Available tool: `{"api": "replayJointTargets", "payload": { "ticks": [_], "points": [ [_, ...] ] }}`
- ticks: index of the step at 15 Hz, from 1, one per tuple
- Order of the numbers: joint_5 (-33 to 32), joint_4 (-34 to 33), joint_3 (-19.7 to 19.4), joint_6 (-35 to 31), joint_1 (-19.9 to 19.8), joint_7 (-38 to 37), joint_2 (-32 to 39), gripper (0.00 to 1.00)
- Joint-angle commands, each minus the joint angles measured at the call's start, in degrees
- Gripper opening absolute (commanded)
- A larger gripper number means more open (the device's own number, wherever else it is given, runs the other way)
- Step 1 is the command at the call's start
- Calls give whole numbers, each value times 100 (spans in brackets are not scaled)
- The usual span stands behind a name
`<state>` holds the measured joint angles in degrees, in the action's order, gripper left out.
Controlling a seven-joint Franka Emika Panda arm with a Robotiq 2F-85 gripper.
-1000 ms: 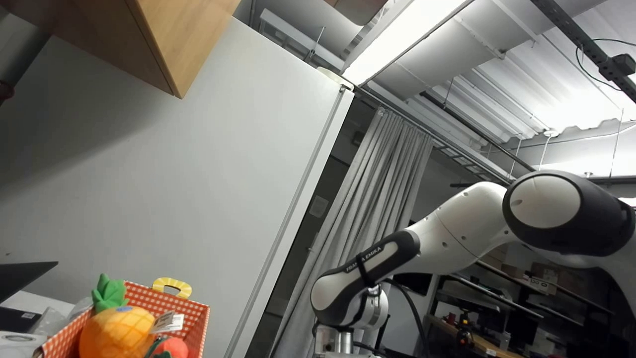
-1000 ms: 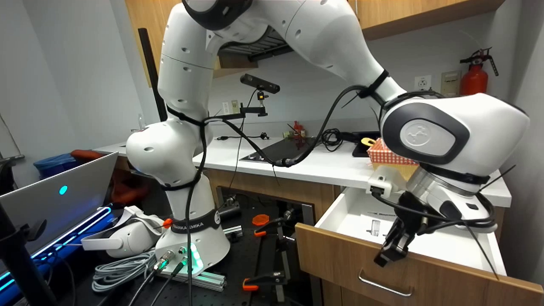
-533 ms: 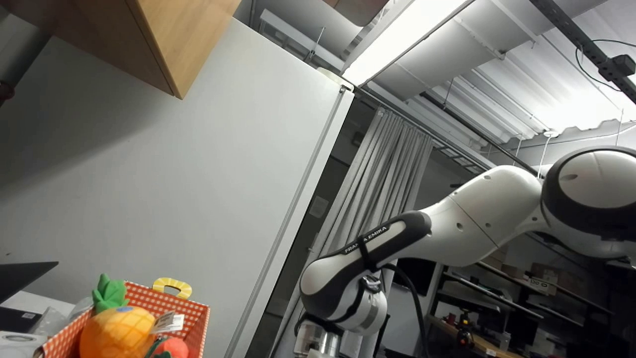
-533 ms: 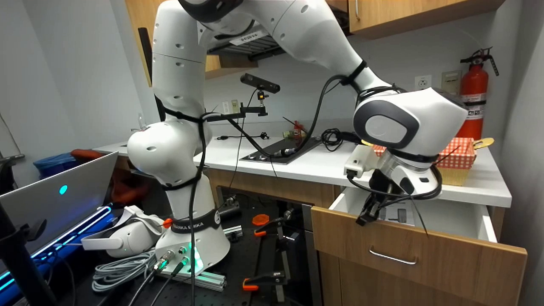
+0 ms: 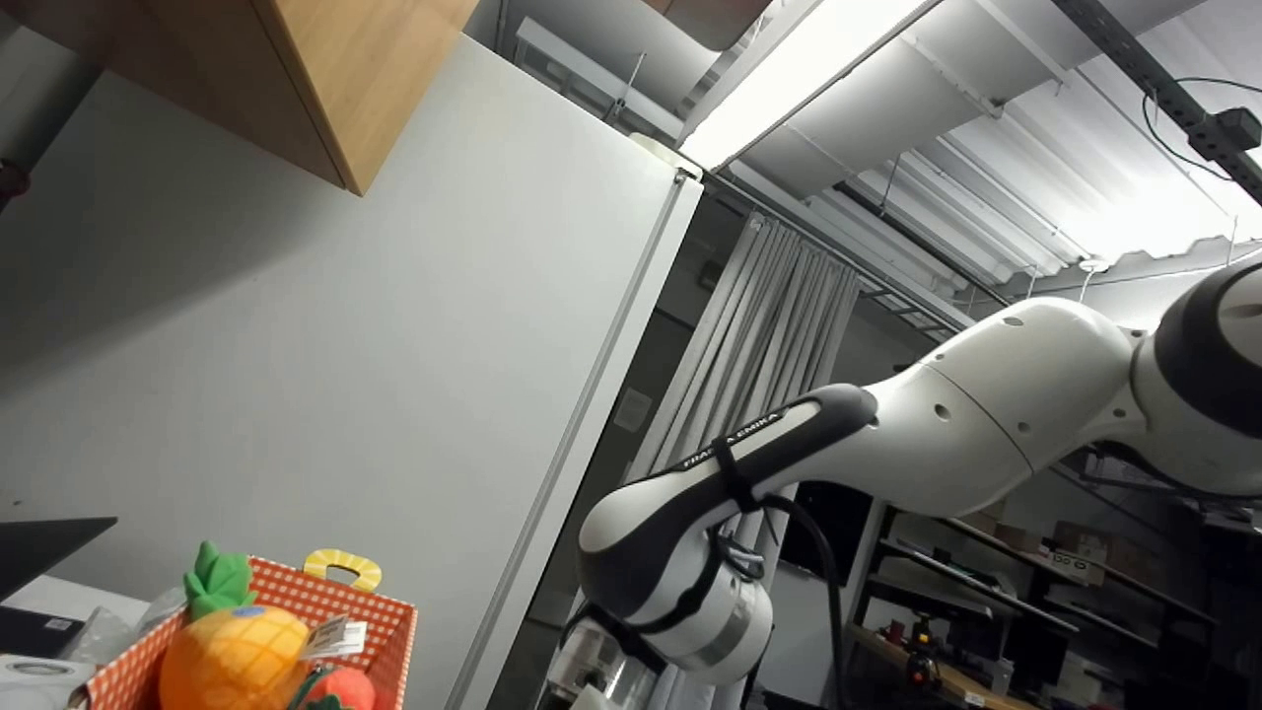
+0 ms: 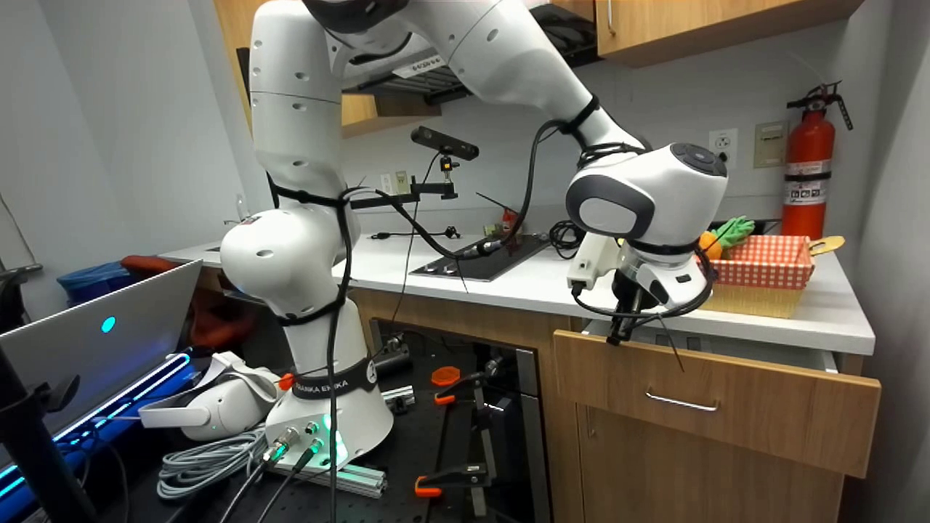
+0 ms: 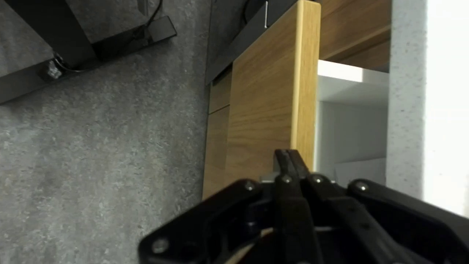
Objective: Close the drawer
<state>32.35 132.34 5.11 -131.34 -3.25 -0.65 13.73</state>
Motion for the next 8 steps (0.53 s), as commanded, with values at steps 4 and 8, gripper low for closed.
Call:
{"api": "replayJointTargets", "payload": {
  "ticks": [4,8],
  "points": [
    [923,299,-151,-349,-97,1179,-577,0],
    [543,263,-399,-163,-138,1544,-503,0]
  ]
}}
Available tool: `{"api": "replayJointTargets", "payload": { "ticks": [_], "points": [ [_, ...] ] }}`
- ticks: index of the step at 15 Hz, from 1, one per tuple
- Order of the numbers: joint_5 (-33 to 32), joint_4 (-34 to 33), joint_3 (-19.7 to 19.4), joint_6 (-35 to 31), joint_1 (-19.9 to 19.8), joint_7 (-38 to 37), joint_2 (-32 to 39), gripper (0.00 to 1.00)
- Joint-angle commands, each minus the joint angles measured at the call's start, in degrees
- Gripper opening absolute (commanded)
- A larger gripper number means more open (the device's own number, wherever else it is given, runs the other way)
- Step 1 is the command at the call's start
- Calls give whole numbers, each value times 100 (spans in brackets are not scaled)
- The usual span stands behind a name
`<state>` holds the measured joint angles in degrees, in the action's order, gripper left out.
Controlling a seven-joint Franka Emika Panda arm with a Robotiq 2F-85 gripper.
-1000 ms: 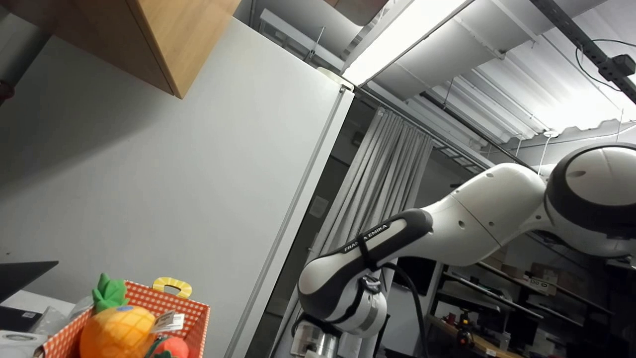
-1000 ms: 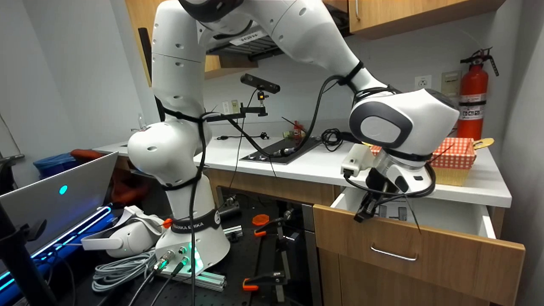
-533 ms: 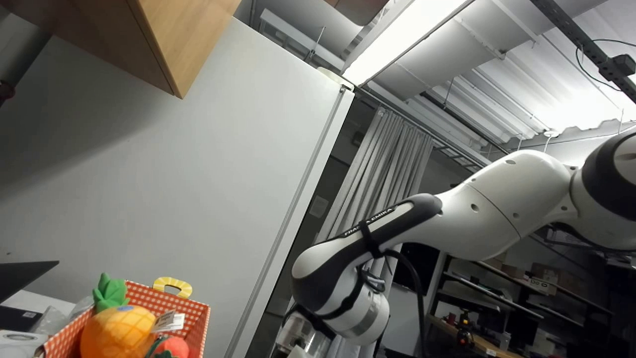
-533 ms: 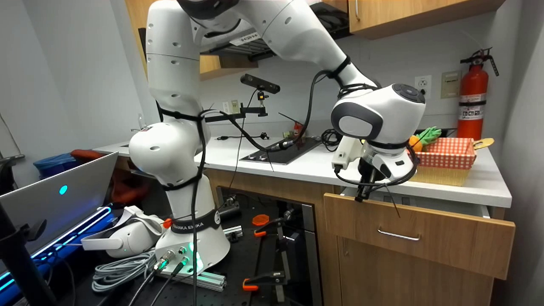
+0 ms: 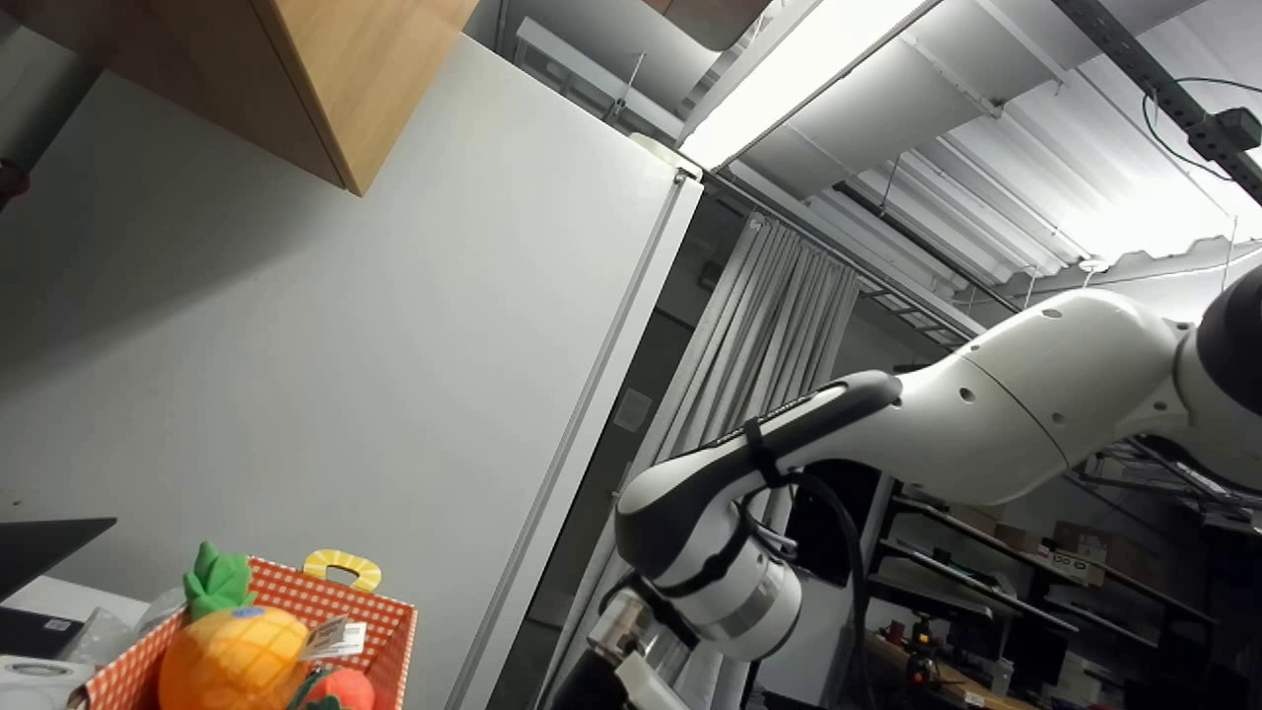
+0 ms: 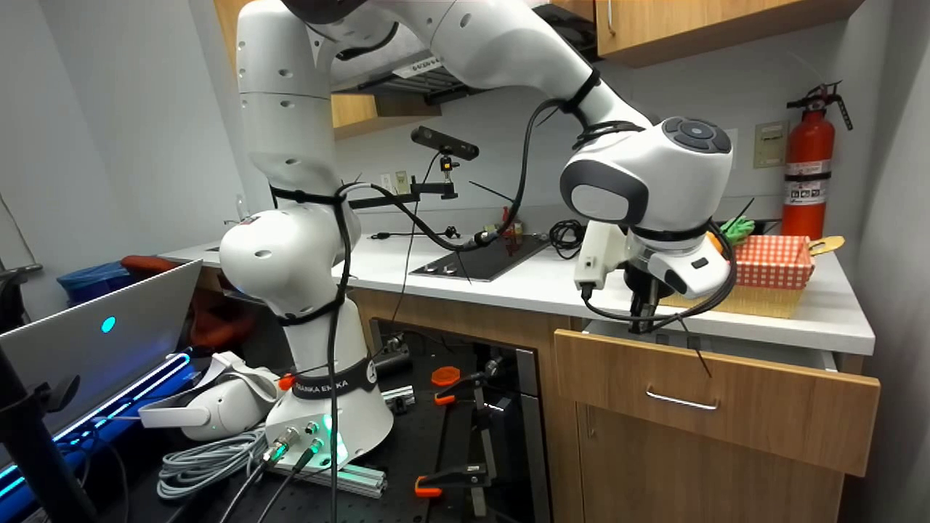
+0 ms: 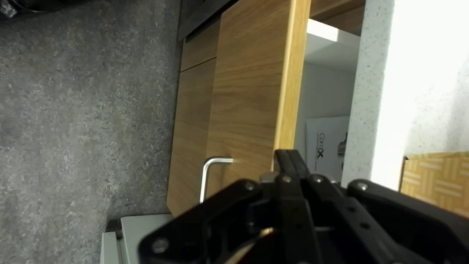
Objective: Close the drawer
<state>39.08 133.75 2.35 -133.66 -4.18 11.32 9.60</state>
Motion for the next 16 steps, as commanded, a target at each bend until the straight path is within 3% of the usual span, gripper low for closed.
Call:
{"api": "replayJointTargets", "payload": {
  "ticks": [1,6,10,16],
  "points": [
    [-259,157,-168,29,-35,397,-61,0],
    [-548,655,-160,-698,63,591,-86,0],
    [-404,994,60,-1407,190,445,-14,0],
    [-4,1144,449,-1956,343,335,89,0]
  ]
}}
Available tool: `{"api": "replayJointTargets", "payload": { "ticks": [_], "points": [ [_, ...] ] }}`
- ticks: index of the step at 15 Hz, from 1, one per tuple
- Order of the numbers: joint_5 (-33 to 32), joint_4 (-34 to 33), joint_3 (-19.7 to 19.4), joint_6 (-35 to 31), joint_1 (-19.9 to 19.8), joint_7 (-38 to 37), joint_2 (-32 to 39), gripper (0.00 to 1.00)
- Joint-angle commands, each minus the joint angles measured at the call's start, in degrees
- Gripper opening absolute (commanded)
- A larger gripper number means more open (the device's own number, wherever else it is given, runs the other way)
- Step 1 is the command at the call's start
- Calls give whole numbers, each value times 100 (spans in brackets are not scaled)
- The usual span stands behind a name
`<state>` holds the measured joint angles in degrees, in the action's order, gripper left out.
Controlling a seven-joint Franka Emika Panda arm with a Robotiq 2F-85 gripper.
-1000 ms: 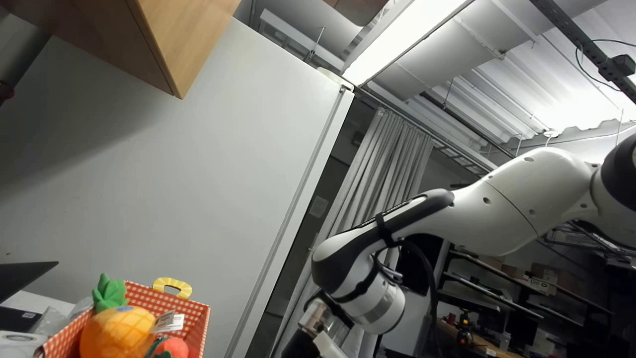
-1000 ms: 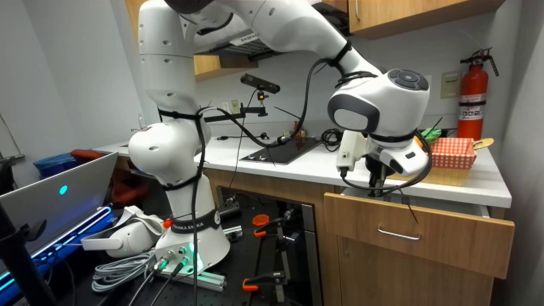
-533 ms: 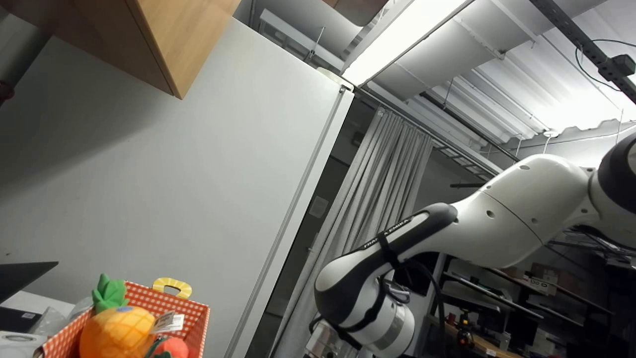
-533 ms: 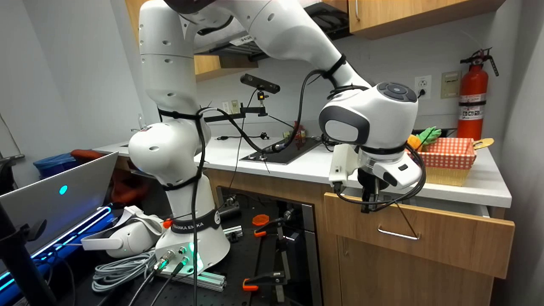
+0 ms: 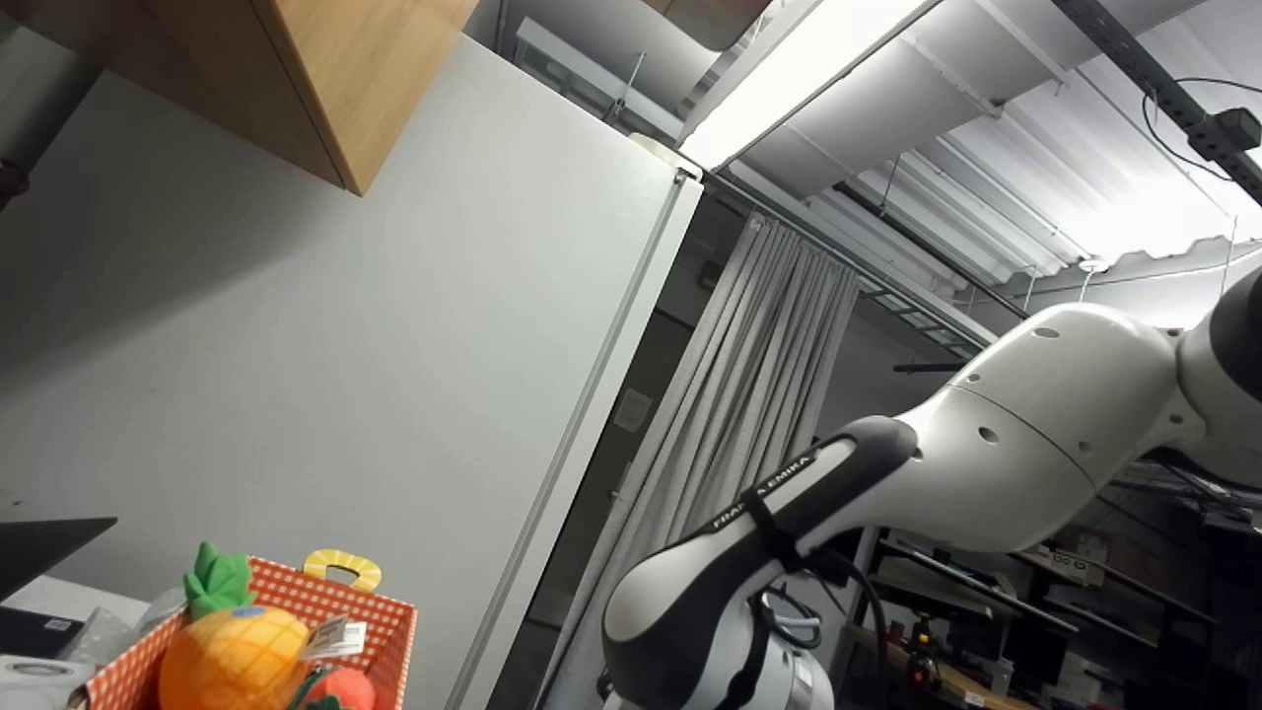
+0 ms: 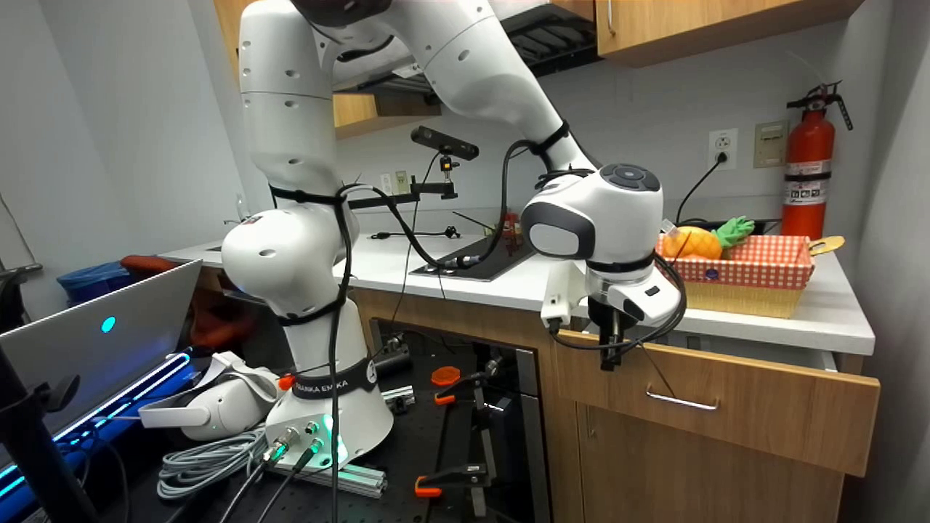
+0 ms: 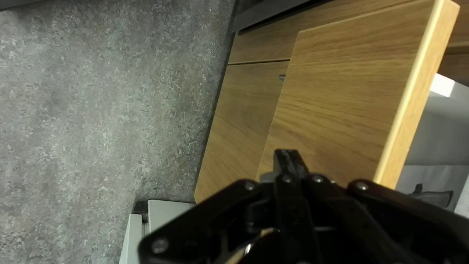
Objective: Close the drawer
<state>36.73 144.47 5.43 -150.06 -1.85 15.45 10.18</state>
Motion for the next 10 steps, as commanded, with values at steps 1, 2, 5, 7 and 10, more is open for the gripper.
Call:
{"api": "replayJointTargets", "payload": {
  "ticks": [1,2,5,7,10],
  "points": [
    [293,60,192,-372,134,-99,62,0],
    [356,48,246,-425,153,-114,93,0],
    [542,35,385,-509,200,-123,127,0],
    [653,32,468,-558,228,-137,133,0],
    [860,-4,556,-594,278,-182,146,0]
  ]
}}
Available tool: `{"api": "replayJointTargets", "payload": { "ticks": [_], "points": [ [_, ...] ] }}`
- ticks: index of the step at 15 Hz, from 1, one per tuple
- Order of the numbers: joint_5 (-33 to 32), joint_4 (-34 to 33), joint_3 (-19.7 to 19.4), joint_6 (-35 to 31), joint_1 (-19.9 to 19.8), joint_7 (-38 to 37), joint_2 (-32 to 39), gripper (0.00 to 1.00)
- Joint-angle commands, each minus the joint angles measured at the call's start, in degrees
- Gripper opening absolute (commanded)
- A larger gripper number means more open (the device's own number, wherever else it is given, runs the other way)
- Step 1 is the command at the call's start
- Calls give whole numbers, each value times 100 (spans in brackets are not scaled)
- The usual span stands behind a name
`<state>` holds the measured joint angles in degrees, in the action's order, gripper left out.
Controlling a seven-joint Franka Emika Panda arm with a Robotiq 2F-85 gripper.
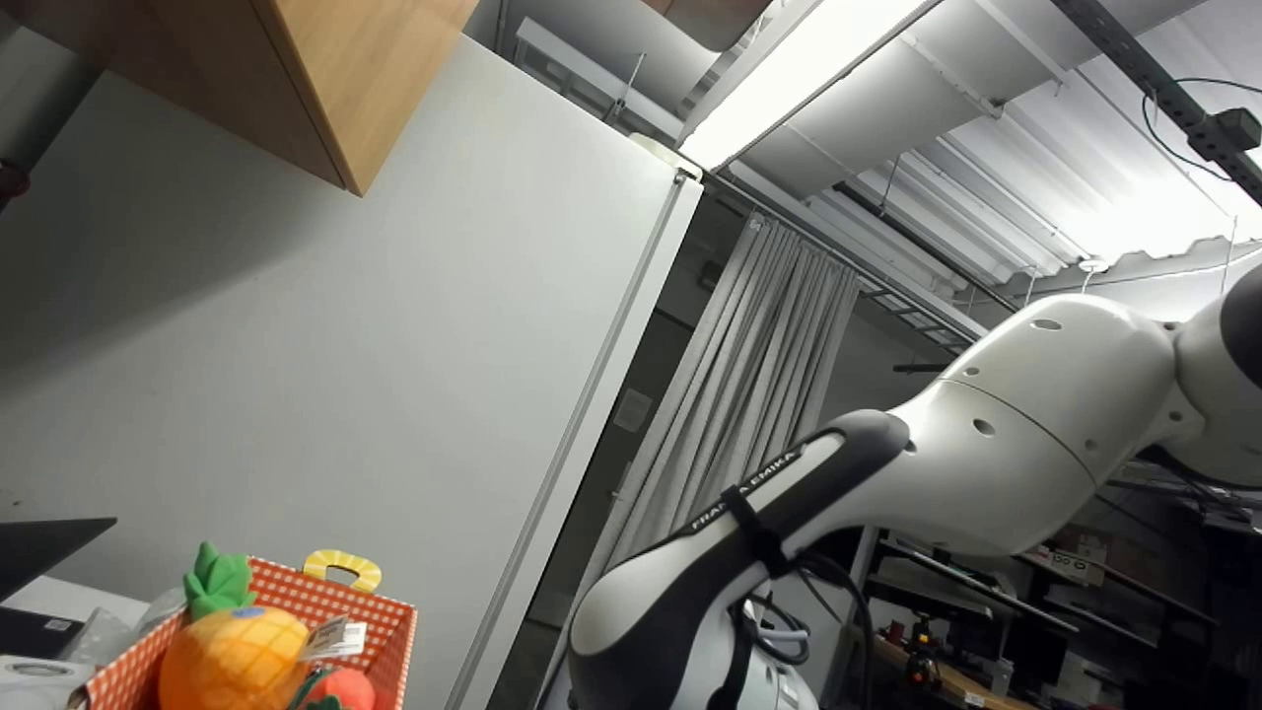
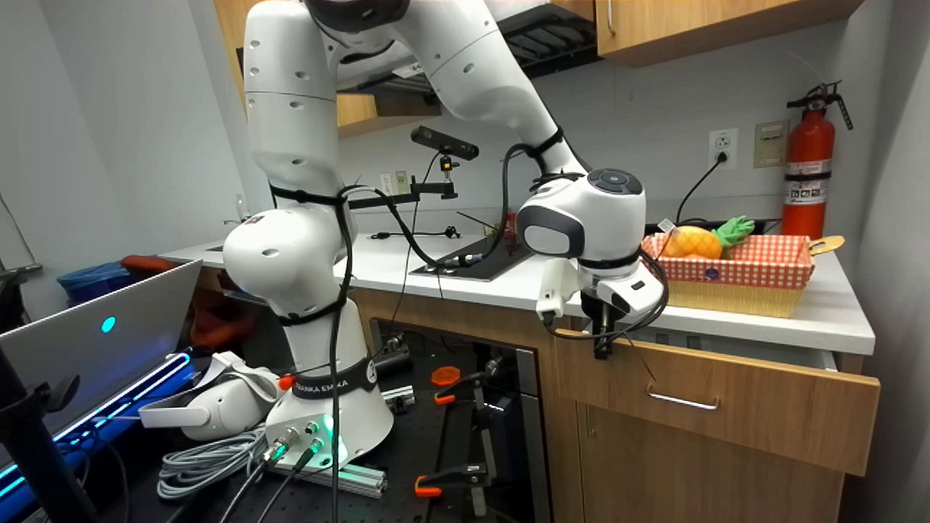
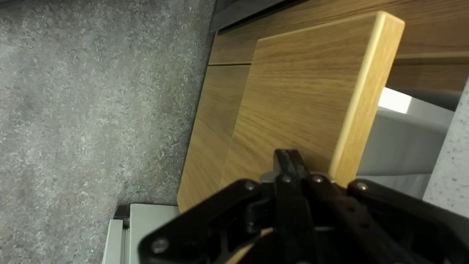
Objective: Close the drawer
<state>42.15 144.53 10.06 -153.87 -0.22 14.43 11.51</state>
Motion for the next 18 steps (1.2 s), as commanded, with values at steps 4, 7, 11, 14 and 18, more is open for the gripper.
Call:
{"api": "replayJointTargets", "payload": {
  "ticks": [4,7,11,14,18],
  "points": [
    [649,-43,164,-359,182,-131,75,0],
    [1013,-101,340,-587,199,-139,157,0],
    [1407,-199,589,-859,255,-250,288,0],
    [1478,-264,683,-816,219,-285,323,0],
    [1290,-321,618,-713,131,-289,295,0]
  ]
}}
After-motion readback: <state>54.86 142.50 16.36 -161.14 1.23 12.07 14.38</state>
